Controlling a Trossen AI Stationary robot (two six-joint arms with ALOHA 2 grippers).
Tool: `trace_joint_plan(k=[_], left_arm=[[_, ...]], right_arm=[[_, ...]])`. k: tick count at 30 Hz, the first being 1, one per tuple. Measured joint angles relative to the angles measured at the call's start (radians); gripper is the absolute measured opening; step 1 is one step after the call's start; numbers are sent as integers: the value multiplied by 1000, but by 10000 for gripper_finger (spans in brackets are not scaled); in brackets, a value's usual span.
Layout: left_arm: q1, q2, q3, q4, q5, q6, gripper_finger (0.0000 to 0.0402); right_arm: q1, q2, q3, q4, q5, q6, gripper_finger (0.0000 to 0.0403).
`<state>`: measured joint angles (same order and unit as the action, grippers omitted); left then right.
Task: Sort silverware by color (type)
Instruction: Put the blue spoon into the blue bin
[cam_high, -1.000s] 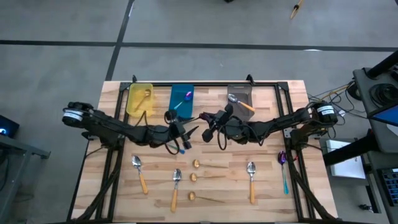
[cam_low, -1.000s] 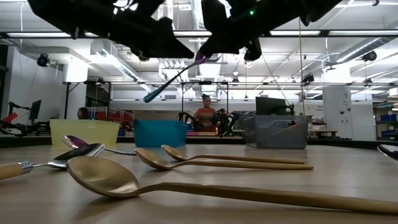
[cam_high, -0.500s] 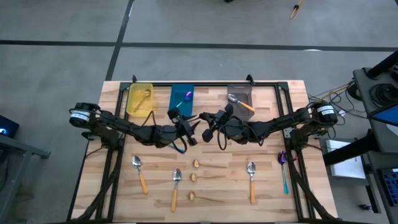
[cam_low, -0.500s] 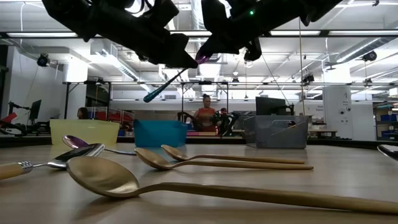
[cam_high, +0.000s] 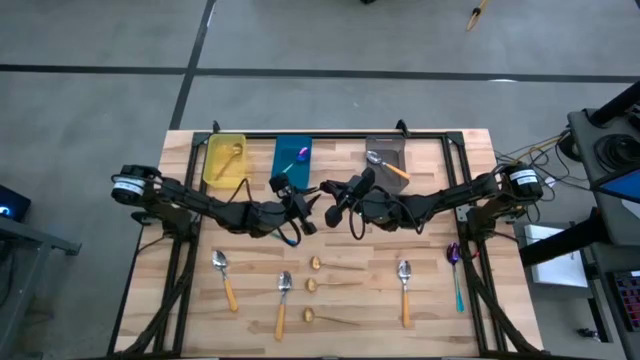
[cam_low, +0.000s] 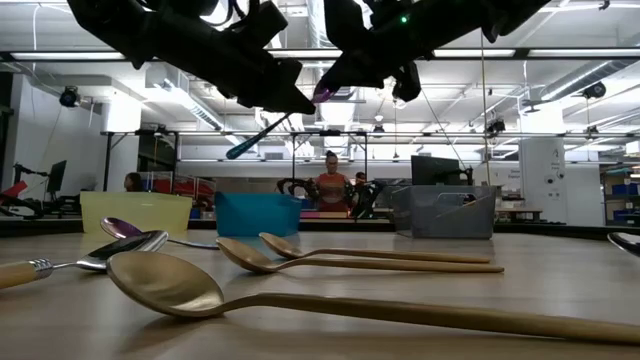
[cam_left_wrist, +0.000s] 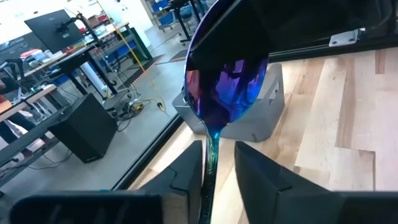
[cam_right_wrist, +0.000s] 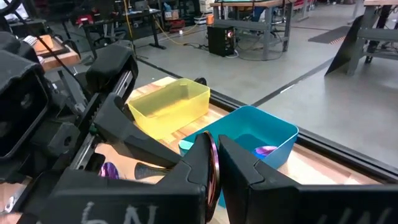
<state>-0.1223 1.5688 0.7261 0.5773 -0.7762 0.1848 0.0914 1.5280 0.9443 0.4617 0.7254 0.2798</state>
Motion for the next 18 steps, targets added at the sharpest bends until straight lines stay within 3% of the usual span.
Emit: trace_joint_plan(k=[5, 14, 18], left_arm=[[0, 0, 0, -12, 6, -40, 9], [0, -6, -1, -20, 32, -124, 4], [0, -17, -2, -30, 34, -173, 3]], right_arm=[[0, 0, 0, -2, -5, -2, 13], [0, 0, 0, 0, -3, -2, 17], [0, -1, 0, 3, 6, -1, 48]])
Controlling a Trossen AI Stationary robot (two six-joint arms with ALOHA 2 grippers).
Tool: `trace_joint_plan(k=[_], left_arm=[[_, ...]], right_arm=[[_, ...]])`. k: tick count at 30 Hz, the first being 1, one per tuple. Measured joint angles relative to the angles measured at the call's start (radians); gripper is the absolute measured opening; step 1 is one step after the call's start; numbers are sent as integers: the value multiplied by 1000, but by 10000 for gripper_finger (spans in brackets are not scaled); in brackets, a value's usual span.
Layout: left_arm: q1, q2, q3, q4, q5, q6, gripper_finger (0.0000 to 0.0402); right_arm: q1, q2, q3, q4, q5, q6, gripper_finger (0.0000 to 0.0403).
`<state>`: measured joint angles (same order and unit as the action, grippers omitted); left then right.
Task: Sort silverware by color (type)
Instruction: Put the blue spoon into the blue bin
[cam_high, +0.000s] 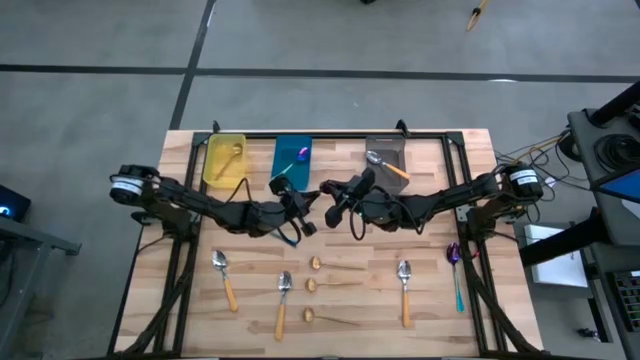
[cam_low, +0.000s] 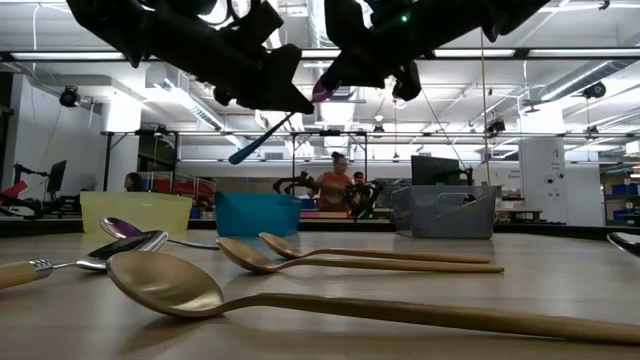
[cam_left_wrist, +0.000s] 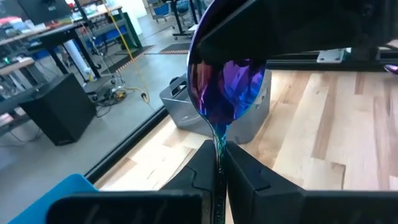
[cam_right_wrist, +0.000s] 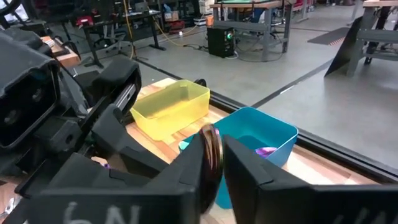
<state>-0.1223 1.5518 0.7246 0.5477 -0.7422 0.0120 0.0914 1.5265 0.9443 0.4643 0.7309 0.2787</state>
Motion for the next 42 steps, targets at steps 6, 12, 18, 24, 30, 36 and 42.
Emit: trace_joint_plan(k=[6, 12, 18, 24, 30, 36, 42], left_arm=[[2, -49, 0, -87, 0, -71, 2], [46, -142, 0, -279, 0, -198, 1], [176, -258, 29, -528, 130, -301, 1], [400, -240, 192, -870, 350, -348, 0], [576, -105, 373, -1116, 536, -231, 0], [643, 33, 500, -1285, 549, -188, 0], [644, 133, 569, -1394, 552, -187, 0]], right_arm=[[-1, -13, 0, -2, 10, -18, 116], [-10, -79, 0, -58, 14, -54, 161], [-25, -187, 0, -244, 14, -52, 175], [-41, -289, 0, -440, 14, -54, 176], [-57, -329, 0, -598, 14, -51, 176], [-68, -315, 0, -660, 30, -78, 176], [-79, -316, 0, -670, 32, -127, 176]])
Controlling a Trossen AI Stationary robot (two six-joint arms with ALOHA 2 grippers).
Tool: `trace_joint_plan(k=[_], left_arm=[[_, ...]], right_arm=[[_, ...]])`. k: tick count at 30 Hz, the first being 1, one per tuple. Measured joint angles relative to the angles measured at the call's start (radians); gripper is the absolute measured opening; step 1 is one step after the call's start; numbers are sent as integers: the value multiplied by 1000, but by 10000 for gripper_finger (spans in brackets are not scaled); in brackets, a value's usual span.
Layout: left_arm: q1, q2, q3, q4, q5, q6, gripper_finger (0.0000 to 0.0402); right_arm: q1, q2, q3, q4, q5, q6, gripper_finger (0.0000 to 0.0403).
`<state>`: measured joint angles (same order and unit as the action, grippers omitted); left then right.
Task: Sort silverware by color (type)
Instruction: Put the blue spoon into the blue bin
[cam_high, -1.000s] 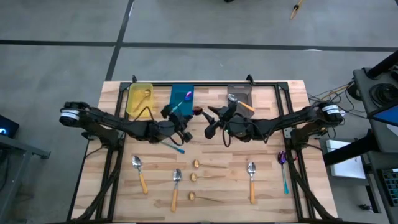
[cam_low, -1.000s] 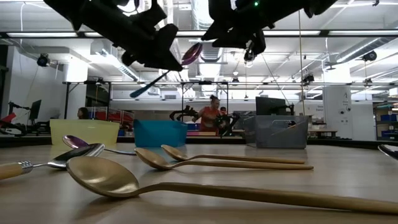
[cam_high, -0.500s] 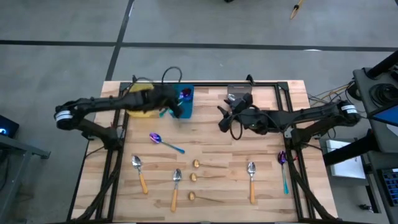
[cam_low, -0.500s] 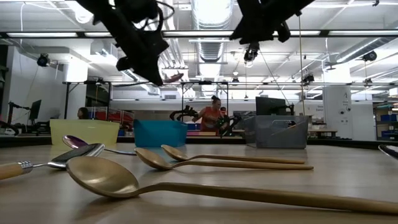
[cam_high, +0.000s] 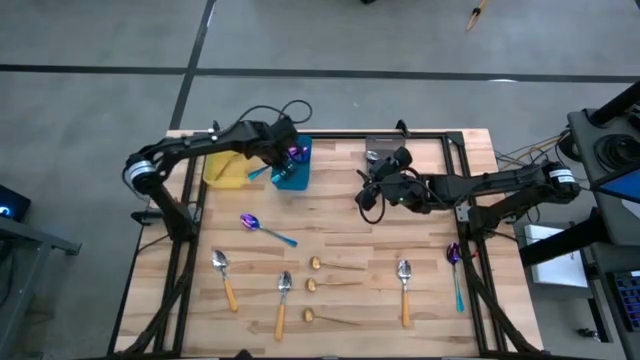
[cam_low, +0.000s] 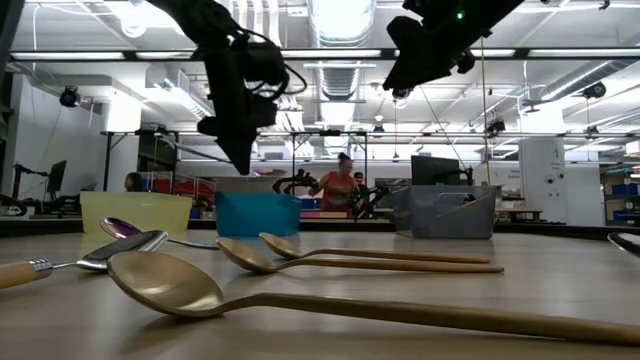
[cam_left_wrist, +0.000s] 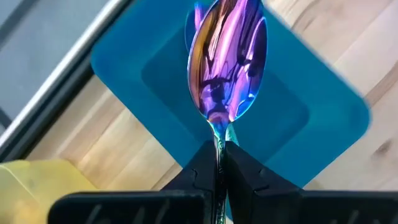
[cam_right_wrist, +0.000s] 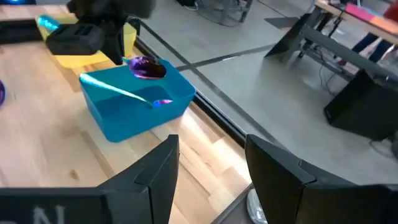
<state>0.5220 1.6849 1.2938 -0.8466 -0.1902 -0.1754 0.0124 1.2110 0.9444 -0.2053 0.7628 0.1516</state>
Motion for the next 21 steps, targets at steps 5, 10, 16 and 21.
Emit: trace_joint_plan(k=[5, 10, 16, 21], left_arm=[[3, 84, 62, -55, 4, -19, 0], [19, 158, 120, -85, 47, -20, 0], [27, 207, 164, -105, 44, -27, 0], [28, 225, 164, -92, 45, -47, 4]], right_arm=[[0, 0, 0, -8, 0, -22, 176], [0, 0, 0, -29, 0, -39, 176], [0, 0, 0, -34, 26, -47, 176], [0, 0, 0, -36, 36, -48, 176]])
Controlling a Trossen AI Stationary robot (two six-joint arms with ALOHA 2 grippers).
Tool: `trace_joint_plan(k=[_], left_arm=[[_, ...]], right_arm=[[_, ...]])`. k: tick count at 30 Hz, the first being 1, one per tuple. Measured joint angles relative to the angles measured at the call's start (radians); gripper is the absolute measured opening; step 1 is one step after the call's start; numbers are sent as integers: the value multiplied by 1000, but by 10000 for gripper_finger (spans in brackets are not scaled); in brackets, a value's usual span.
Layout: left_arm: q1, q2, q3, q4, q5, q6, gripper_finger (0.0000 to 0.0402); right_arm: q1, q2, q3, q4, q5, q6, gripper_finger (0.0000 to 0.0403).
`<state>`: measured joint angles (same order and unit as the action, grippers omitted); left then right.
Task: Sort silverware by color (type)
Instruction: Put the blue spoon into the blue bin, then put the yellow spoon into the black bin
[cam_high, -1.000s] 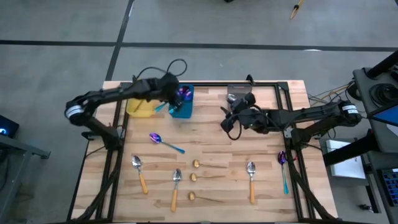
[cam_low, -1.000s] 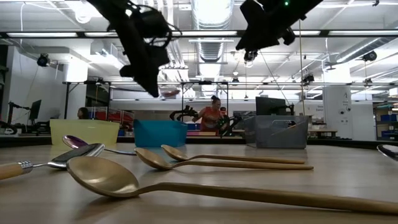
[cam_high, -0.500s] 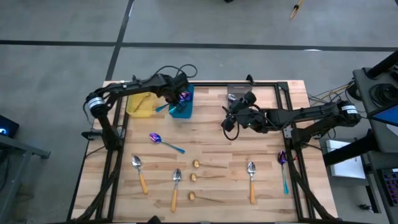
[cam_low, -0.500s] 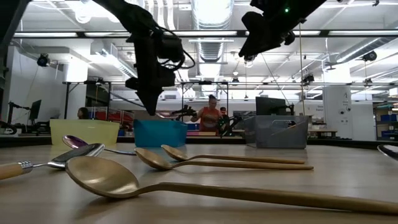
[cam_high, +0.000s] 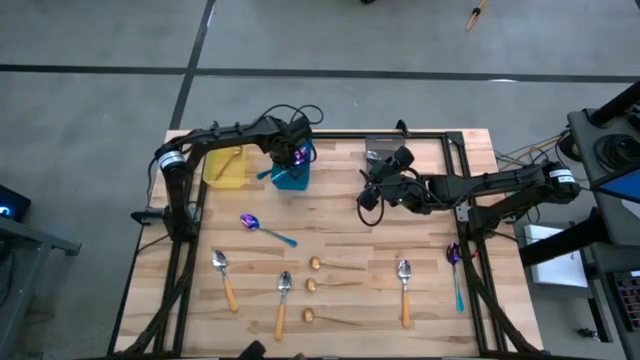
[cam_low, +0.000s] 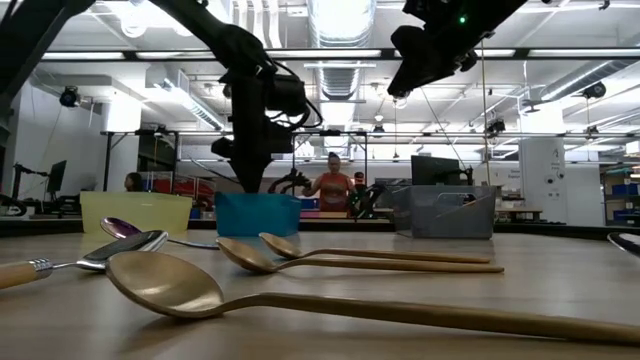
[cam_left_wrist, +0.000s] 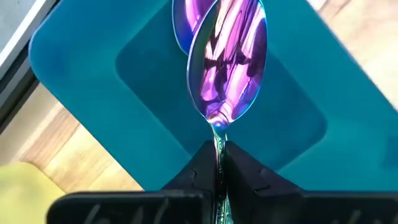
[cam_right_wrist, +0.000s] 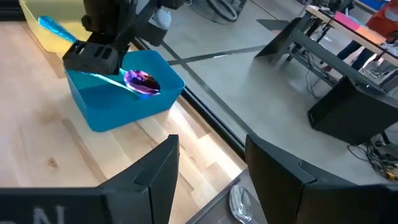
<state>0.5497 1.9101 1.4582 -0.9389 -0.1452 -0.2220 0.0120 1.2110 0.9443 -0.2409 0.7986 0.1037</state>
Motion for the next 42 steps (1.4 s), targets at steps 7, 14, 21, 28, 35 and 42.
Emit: trace_joint_plan(k=[7, 14, 21, 28, 35, 42], left_arm=[[0, 31, 0, 11, -1, -23, 12], [0, 34, 0, 40, -1, -24, 15], [0, 34, -1, 75, -2, -26, 21], [0, 34, -1, 92, -2, -27, 28], [-19, 25, -2, 87, -3, -24, 29], [-121, -60, -27, 78, -36, 28, 29]], right_arm=[[0, 0, -1, -1, 41, 0, 176], [0, 0, -2, -1, 41, 7, 176], [0, 0, -2, -1, 41, 7, 176], [0, 0, -2, -1, 41, 7, 176], [0, 0, -2, -1, 41, 8, 176], [0, 1, -2, -1, 41, 49, 176]])
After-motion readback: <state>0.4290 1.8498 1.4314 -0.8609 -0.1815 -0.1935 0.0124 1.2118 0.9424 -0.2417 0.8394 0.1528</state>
